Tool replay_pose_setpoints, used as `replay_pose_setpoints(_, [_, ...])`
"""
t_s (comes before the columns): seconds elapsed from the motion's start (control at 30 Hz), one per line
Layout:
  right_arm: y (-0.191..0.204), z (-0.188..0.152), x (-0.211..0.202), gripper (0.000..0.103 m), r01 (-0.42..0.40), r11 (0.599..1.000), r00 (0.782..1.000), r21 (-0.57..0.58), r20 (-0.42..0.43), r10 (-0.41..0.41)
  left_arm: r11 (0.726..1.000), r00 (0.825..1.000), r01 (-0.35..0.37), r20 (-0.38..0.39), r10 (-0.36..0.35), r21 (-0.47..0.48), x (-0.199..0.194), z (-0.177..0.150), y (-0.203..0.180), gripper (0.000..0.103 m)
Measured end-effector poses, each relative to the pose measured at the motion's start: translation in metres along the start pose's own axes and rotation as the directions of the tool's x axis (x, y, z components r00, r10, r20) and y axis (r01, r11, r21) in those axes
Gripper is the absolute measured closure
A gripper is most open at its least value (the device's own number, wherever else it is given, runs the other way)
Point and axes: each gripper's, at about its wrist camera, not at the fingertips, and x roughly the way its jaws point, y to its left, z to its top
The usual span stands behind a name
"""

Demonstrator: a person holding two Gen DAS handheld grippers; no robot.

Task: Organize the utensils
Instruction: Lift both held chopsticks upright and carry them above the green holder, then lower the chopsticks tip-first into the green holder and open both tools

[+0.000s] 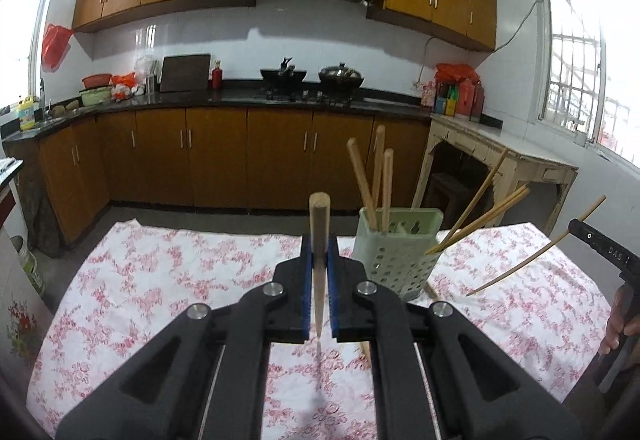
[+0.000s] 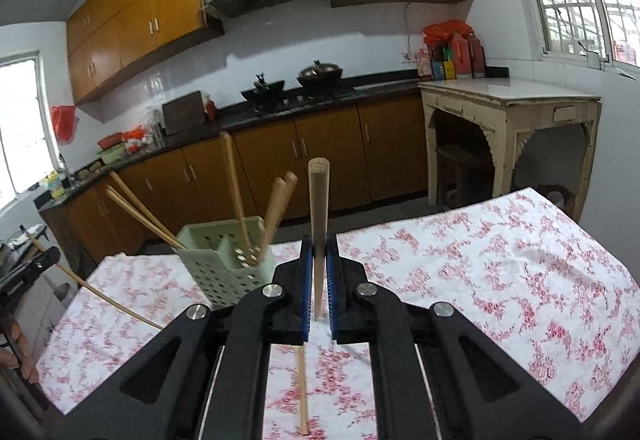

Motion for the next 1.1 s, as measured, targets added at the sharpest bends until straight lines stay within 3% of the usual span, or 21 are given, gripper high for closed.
replay_pose_setpoints(0.37, [0.037,0.05,-0.039,0.096,-0.162,0.986,0.982,-0.049,0.086,0.166,0.996,0.99,0.09,0.107,-0.091,0.019,-0.027,0.054,-0.035,0.095])
replay_pose_setpoints(0.7, [0.07,0.085,-0.014,0.096,-0.173,0.979,0.973,-0.104,0.136,0.186,0.995,0.969,0.083,0.226,-0.094,0.059,-0.017,0.11,-0.082,0.095])
replay_pose_setpoints(0.87, [0.083,0.088,0.022,0.096,-0.138,0.981,0.985,-0.133,0.087,0.15,0.996,0.968,0.046,0.244,-0.063,0.073,0.012,0.121,-0.099,0.095])
replay_pose_setpoints(1.1, [0.08,0.072,0.071,0.096,-0.135,0.985,0.99,-0.109,-0.045,0.13,1.0,0.983,0.015,0.184,-0.019,0.023,0.065,0.115,-0.096,0.095])
